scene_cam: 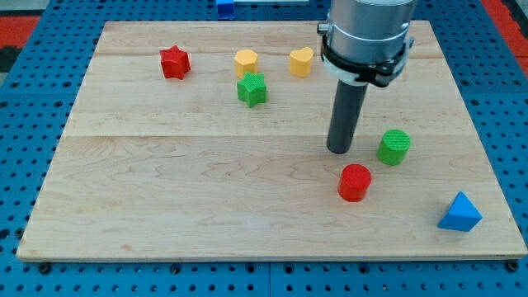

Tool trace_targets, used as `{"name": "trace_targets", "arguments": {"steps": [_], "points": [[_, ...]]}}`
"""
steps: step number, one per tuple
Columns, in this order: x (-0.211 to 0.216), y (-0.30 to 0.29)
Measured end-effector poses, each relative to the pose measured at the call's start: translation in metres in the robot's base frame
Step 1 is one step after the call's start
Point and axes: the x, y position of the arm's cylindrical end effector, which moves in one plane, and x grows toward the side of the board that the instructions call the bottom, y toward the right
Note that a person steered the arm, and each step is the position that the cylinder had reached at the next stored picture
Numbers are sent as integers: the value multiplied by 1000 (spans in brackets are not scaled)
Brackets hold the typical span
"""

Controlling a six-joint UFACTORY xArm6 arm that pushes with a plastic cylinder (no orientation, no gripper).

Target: Move both the circles below the green star

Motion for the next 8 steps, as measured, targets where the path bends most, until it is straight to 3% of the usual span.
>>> {"name": "trace_targets", "arguments": {"steps": [2,3,4,5,6,7,8], "points": [[55,51],[14,106],[-14,70],[-26,-28],[-23,-40],[13,21],[15,-43]]}}
